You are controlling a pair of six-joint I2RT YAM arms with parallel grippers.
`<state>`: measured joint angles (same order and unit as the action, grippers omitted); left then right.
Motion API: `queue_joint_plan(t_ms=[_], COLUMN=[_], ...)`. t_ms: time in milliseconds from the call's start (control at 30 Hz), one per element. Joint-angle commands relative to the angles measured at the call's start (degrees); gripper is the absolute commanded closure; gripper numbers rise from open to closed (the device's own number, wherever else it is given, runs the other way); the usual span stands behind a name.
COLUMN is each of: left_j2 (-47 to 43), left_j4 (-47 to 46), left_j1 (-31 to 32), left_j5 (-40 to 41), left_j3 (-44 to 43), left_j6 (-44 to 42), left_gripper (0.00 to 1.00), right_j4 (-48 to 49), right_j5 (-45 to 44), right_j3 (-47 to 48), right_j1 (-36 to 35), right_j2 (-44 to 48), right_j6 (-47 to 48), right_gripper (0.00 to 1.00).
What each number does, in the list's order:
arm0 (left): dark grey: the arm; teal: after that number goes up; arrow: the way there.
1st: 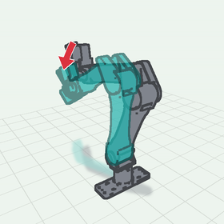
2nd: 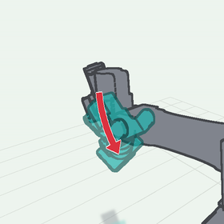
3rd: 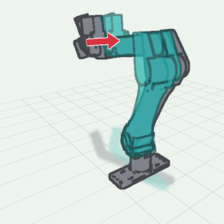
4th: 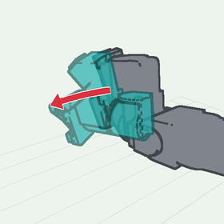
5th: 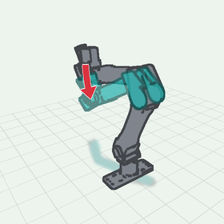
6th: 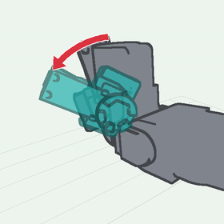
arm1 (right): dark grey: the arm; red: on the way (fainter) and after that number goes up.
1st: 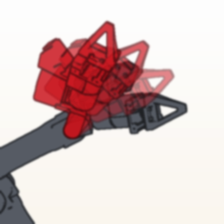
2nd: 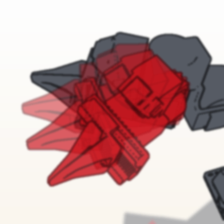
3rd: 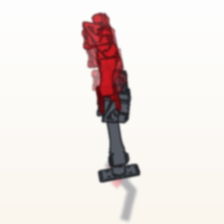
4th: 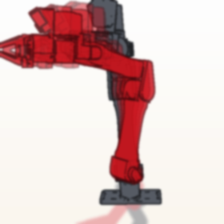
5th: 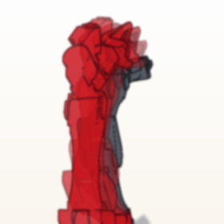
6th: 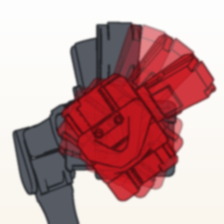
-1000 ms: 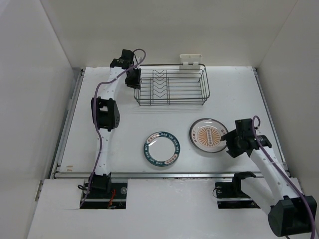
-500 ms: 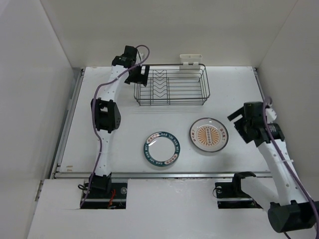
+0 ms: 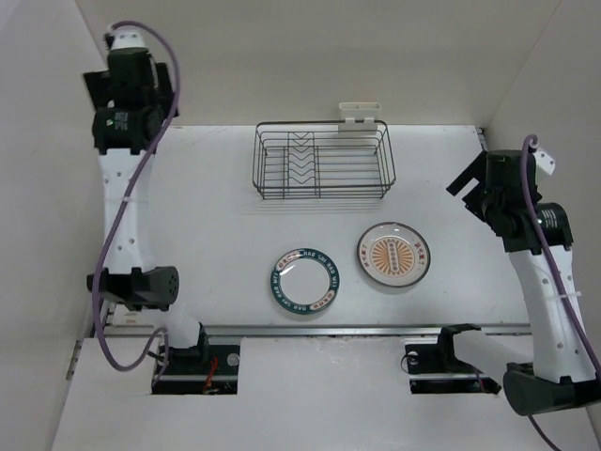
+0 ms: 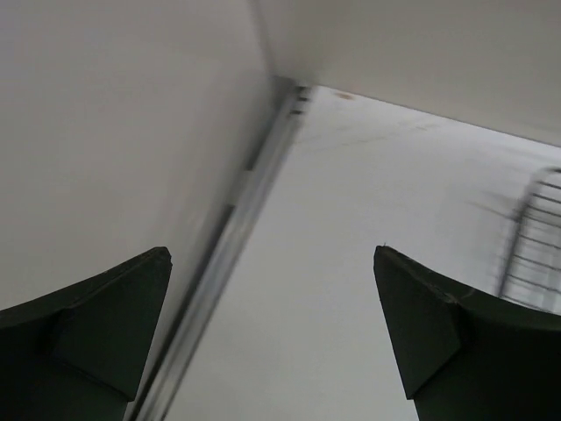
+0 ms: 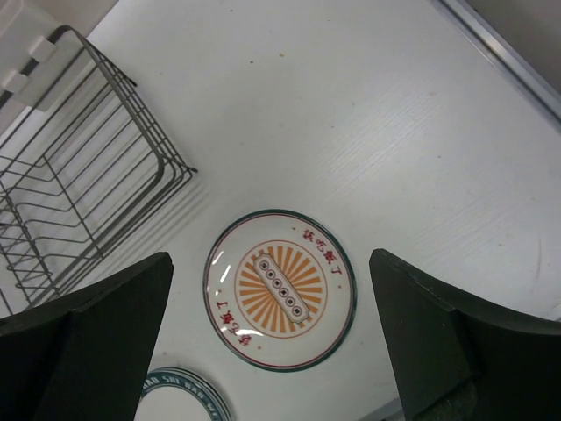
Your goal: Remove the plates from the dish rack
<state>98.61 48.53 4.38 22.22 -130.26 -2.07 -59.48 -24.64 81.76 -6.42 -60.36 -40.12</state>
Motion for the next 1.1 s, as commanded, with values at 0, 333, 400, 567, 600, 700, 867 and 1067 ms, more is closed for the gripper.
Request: queue_joint_plan(t_ms=[0, 333, 400, 567, 600, 700, 867, 1067], left_j2=[-2.71, -14.84, -16.25, -18.97, -20.02, -21.70, -26.27, -31.27], left_j4=[2.26, 9.38, 10.00, 11.06, 11.58, 11.58, 11.58, 11.58], left_j1=[-4.99, -8.25, -8.25, -8.25, -8.25, -8.25, -8.25, -8.25], left_j5=[16.00, 11.10, 11.09, 8.64, 7.94, 7.93, 6.70, 4.86], left_j3=[7.11, 22.59, 22.59, 23.73, 23.73, 24.88, 29.00, 34.63], left_j6=[-2.32, 1.88, 1.89, 2.42, 2.42, 1.89, 0.75, 0.22], left_gripper=[0.00, 0.00, 0.00, 0.00, 0.00, 0.00, 0.00, 0.00], right_j4=[-4.76, -3.45, -3.45, -3.45, -3.45, -2.92, -2.92, -3.45], right_j5=[-2.77, 1.26, 2.05, 5.21, 5.74, 7.50, 8.12, 11.10], right_j3=[2.88, 3.41, 3.41, 1.04, 1.04, -0.90, -2.39, -2.39], right_j1=[0.26, 0.26, 0.26, 0.26, 0.26, 0.26, 0.26, 0.26], right_j2=[4.45, 10.70, 11.23, 13.86, 14.47, 17.28, 20.53, 23.35], right_j6=[3.64, 9.61, 10.15, 10.85, 10.85, 10.85, 10.85, 11.99], right_gripper=[0.00, 0.00, 0.00, 0.00, 0.00, 0.00, 0.00, 0.00])
